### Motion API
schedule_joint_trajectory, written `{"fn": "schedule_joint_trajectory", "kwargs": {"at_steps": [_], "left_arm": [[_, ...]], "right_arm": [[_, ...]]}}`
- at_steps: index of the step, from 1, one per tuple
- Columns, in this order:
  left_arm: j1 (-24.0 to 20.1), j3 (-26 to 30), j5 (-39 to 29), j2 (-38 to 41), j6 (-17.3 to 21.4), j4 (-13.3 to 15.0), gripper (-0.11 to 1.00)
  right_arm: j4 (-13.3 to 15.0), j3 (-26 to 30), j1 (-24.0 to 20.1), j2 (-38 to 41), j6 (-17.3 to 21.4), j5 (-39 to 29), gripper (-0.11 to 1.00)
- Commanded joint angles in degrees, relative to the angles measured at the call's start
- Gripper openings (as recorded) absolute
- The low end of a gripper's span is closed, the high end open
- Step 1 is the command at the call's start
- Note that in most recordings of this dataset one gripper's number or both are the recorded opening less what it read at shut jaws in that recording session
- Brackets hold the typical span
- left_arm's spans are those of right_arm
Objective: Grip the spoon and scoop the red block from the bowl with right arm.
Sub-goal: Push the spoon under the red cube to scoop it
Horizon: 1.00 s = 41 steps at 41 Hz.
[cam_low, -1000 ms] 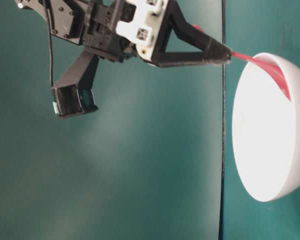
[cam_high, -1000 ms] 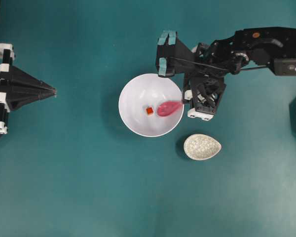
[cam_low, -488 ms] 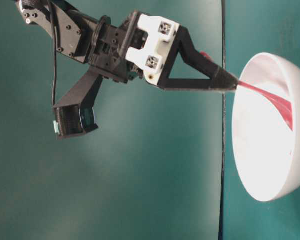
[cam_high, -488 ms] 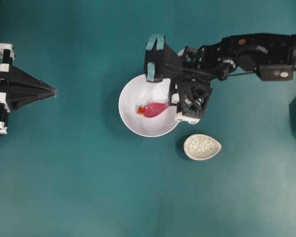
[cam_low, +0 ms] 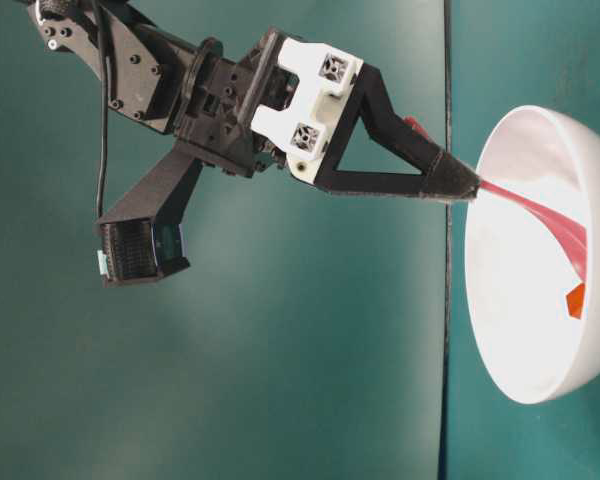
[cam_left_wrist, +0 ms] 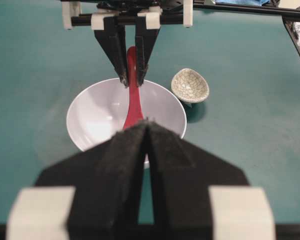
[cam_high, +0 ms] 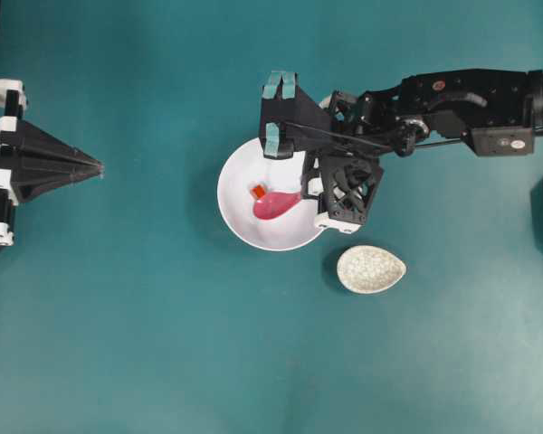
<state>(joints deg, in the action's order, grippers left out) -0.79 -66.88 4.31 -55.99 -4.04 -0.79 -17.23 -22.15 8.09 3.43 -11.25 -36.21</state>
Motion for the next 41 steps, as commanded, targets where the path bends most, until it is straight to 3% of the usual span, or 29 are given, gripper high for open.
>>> {"fn": "schedule_joint_trajectory", "kwargs": {"at_steps": [1, 41], "left_arm": [[-0.1, 1.7, 0.3, 0.2, 0.0, -0.2, 0.00], [-0.1, 1.7, 0.3, -0.3, 0.1, -0.2, 0.00]], "right_arm": [[0.2, 0.7, 0.4, -1.4, 0.4, -0.2, 0.24], [1.4, 0.0, 2.5, -1.9, 0.6, 3.3, 0.24]]}}
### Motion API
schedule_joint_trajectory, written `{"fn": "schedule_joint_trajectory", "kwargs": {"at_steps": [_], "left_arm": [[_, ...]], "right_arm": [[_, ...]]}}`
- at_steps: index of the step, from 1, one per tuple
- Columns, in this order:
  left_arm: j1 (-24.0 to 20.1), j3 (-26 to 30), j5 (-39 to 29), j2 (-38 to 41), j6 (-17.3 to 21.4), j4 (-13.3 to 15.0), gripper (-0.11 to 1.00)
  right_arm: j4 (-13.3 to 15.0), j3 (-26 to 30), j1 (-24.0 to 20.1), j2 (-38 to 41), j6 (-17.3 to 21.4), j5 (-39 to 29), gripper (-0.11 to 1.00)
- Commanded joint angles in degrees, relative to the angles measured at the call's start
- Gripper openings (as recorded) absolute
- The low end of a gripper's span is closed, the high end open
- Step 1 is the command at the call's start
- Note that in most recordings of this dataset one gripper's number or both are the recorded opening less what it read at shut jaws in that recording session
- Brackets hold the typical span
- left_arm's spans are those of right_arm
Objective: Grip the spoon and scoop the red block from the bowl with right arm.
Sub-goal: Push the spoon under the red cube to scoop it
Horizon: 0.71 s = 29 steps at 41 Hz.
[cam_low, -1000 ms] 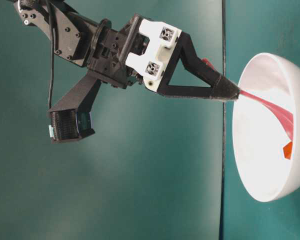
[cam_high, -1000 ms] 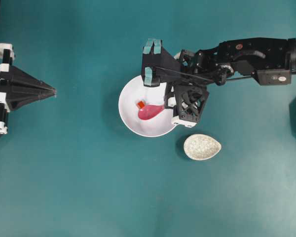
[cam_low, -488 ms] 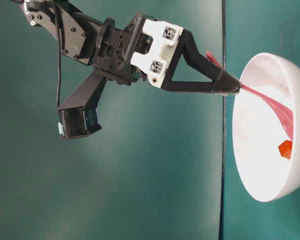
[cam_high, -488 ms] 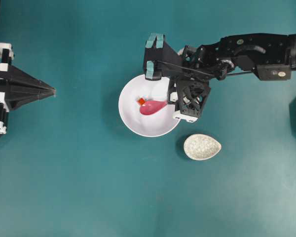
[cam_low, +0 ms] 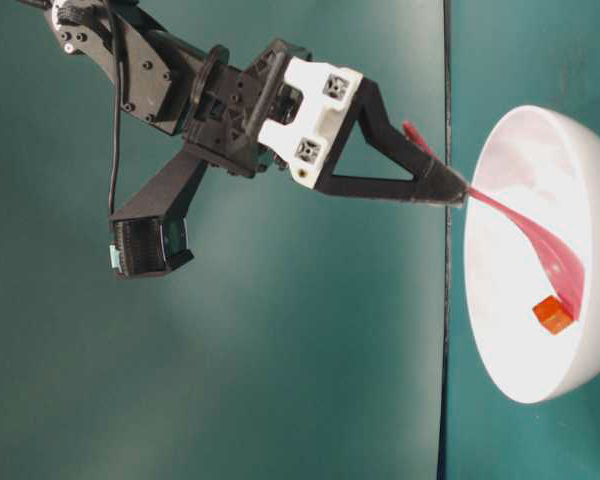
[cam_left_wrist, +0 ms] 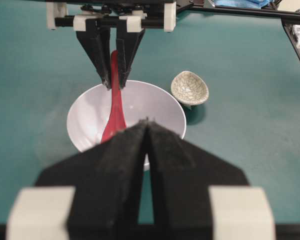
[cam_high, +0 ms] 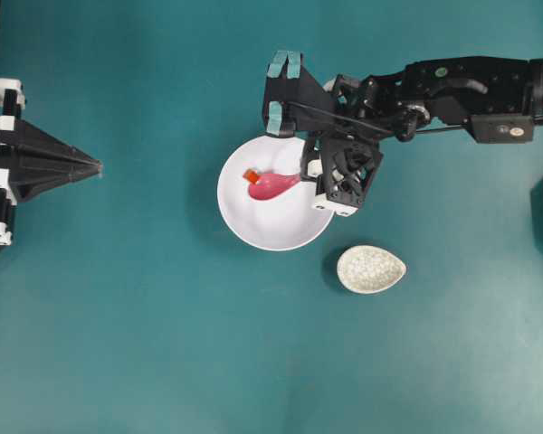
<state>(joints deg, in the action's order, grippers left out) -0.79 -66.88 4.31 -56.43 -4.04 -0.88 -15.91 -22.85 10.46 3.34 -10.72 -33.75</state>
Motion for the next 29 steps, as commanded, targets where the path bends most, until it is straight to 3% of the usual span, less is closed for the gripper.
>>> {"fn": "schedule_joint_trajectory", "kwargs": {"at_steps": [1, 29], "left_arm": [[-0.1, 1.7, 0.3, 0.2, 0.1, -0.2, 0.00], [-0.2, 1.8, 0.4, 0.2, 0.0, -0.2, 0.00]], "right_arm": [[0.1, 0.7, 0.1, -1.8, 0.1, 0.9, 0.24], [0.1, -0.8, 0.1, -2.7, 0.1, 5.2, 0.24]]}}
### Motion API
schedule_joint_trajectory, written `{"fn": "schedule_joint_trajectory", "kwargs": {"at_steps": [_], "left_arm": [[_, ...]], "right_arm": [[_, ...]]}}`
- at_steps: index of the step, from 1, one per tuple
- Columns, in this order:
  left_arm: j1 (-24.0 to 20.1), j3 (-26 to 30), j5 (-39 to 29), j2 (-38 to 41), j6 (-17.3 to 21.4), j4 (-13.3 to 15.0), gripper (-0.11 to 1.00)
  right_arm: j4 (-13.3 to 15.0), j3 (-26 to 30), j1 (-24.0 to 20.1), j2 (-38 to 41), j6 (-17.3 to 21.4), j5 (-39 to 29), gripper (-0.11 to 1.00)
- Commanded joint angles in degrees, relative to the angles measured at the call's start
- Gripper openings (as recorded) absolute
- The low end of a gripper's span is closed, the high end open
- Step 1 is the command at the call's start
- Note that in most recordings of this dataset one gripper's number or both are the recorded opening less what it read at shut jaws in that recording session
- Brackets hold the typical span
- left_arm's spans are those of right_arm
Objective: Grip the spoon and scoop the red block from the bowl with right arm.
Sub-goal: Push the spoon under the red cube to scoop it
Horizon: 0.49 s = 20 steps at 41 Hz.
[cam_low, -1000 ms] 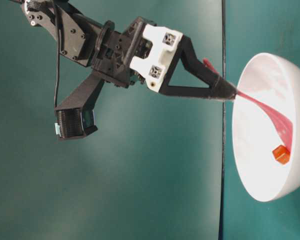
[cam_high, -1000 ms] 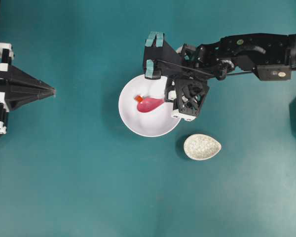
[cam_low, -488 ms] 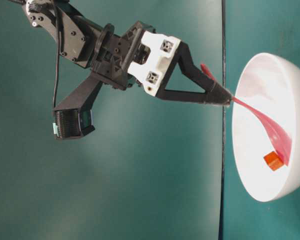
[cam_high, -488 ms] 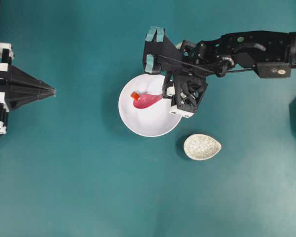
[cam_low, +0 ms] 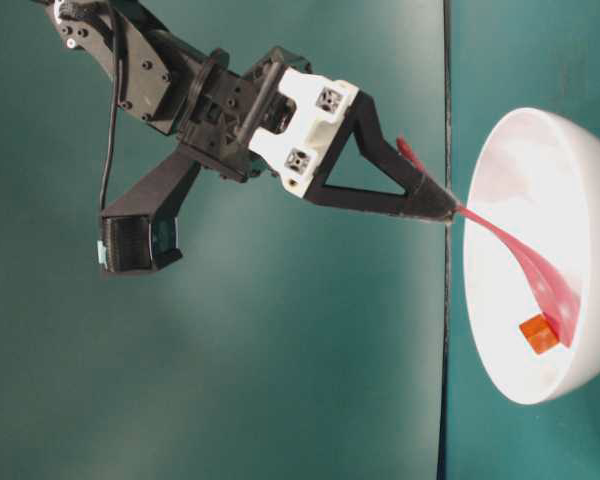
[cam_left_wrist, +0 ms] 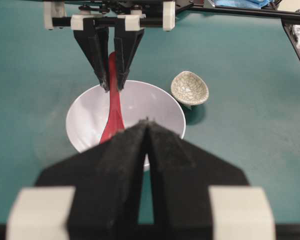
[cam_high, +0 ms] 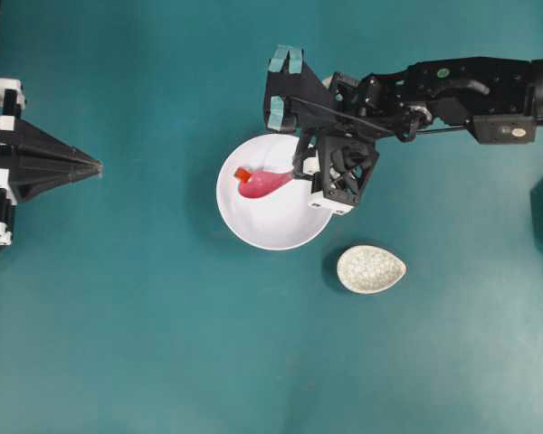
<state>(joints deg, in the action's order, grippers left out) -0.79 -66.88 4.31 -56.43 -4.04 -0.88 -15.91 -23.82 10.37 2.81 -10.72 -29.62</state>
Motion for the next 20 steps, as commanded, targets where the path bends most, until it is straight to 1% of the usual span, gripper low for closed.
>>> {"fn": "schedule_joint_trajectory", "kwargs": {"at_steps": [1, 20], "left_arm": [[-0.1, 1.8, 0.4, 0.2, 0.0, -0.1, 0.00], [-0.1, 1.8, 0.4, 0.2, 0.0, -0.1, 0.00]], "right_arm": [[0.1, -0.1, 0.2, -2.5, 0.1, 1.4, 0.24], [-0.3, -5.4, 0.2, -5.9, 0.3, 8.3, 0.24]]}}
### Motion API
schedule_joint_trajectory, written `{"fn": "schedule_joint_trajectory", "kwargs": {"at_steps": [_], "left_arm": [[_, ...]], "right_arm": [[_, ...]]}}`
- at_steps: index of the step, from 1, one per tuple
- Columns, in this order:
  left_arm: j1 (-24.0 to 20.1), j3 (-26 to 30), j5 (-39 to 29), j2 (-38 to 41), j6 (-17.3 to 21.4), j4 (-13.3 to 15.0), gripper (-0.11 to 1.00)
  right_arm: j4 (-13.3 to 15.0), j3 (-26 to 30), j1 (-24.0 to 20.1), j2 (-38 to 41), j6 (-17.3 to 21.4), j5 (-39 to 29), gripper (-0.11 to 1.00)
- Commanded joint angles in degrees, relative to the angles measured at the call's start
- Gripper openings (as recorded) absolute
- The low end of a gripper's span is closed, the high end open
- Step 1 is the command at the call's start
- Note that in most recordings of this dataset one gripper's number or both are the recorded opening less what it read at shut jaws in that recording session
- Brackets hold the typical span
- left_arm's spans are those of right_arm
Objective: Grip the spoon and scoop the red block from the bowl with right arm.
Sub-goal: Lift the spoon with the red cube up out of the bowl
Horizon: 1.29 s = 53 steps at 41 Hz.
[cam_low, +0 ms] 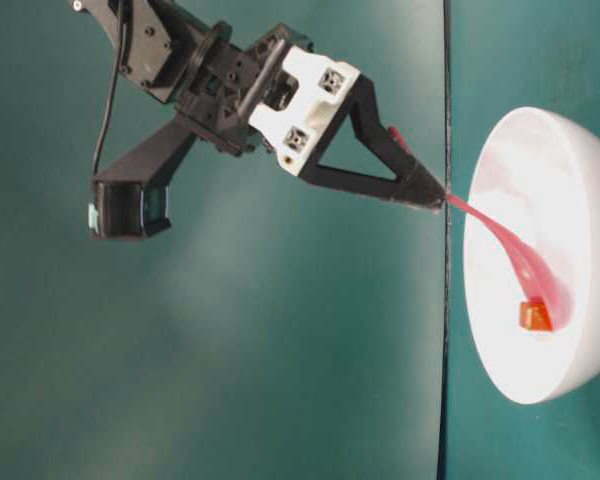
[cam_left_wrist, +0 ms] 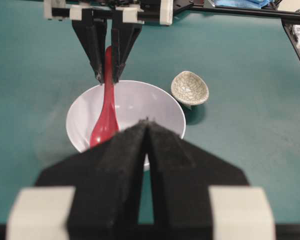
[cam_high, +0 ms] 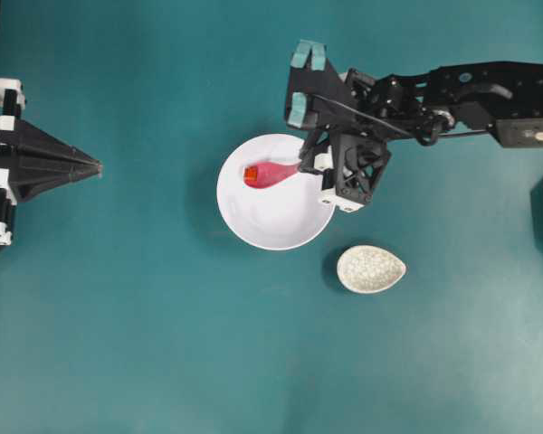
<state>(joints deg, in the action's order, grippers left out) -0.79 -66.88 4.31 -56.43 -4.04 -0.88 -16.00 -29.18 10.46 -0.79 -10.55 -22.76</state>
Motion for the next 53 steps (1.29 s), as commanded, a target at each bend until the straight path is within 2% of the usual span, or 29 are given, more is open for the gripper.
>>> {"fn": "schedule_joint_trajectory", "kwargs": {"at_steps": [1, 6, 20, 36, 53], "left_arm": [[-0.1, 1.7, 0.3, 0.2, 0.1, -0.2, 0.00], [-0.2, 1.8, 0.4, 0.2, 0.0, -0.1, 0.00], [-0.2, 1.8, 0.6, 0.1, 0.0, -0.2, 0.00], [-0.1, 1.8, 0.3, 0.1, -0.2, -0.2, 0.00], [-0.1, 1.9, -3.0, -0.9, -1.1, -0.1, 0.00]], "right_arm": [[-0.3, -0.6, 0.1, -2.7, 0.1, 1.8, 0.24], [-1.0, -3.5, -0.1, -4.7, 0.1, 4.5, 0.24], [-4.1, -13.9, -2.7, -14.8, 0.1, 18.9, 0.24], [-4.2, -12.6, -3.3, -25.8, 0.0, 17.8, 0.24], [-4.2, -12.7, -3.3, -26.7, 0.0, 17.7, 0.24]]}}
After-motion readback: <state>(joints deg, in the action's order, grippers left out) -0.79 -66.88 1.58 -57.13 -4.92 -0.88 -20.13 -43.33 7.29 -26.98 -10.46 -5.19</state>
